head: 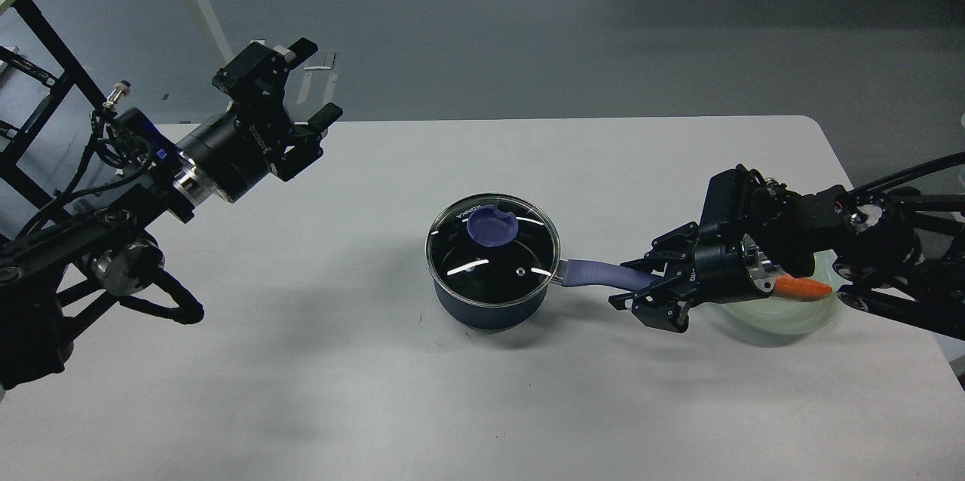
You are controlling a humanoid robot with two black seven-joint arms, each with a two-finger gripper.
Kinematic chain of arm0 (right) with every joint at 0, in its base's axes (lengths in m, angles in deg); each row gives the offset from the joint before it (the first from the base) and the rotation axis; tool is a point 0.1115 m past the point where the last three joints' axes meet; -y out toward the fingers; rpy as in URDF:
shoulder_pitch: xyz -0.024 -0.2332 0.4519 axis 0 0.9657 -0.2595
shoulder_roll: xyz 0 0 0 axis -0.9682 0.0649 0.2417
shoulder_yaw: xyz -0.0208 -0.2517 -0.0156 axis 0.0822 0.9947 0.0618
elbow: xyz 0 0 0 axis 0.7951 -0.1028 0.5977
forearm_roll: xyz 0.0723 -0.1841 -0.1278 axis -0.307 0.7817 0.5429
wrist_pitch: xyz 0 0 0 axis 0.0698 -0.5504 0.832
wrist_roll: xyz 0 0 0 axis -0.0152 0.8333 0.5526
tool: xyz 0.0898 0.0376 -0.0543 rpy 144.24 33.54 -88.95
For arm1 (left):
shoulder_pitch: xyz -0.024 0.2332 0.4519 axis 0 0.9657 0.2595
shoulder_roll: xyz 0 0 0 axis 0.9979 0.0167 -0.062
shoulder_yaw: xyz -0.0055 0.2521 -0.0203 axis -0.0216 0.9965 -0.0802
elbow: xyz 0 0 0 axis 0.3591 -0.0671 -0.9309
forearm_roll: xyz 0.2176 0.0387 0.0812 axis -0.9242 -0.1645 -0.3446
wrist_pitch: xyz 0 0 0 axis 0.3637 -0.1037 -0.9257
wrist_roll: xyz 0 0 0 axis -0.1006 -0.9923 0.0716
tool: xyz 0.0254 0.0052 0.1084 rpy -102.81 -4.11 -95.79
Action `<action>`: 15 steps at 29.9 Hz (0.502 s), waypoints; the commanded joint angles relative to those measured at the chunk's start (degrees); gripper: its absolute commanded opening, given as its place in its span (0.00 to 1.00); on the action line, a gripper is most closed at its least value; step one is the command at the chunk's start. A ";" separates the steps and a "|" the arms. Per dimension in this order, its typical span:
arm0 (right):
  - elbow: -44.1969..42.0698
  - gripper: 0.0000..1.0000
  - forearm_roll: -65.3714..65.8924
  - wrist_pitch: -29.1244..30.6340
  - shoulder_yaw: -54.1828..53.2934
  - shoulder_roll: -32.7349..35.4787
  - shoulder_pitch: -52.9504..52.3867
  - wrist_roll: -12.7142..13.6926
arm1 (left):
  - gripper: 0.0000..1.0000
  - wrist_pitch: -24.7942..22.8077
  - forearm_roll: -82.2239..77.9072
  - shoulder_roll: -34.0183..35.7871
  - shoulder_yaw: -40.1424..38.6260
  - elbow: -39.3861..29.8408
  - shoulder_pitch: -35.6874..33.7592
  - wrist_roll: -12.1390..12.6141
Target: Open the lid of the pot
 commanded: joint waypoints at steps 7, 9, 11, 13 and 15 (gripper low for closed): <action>-0.06 0.32 0.00 0.01 0.01 0.08 -0.05 0.01 | 0.99 0.28 -28.57 -0.53 -0.15 -2.85 -5.02 0.00; -0.06 0.31 0.00 0.01 0.10 0.08 -0.05 0.01 | 0.99 0.54 -34.73 -0.53 -0.07 -4.87 -6.17 0.00; 0.03 0.30 0.00 0.01 0.10 0.08 -0.05 0.01 | 0.99 0.81 -41.58 -0.79 -0.06 -6.89 -7.40 0.00; 0.03 0.30 0.00 0.09 0.10 0.08 0.04 0.01 | 0.99 2.29 -50.36 -1.93 0.02 -8.82 -8.19 0.00; -0.06 0.31 0.00 0.10 0.10 0.08 0.04 0.01 | 0.99 5.01 -59.06 -3.07 0.11 -9.80 -8.37 0.00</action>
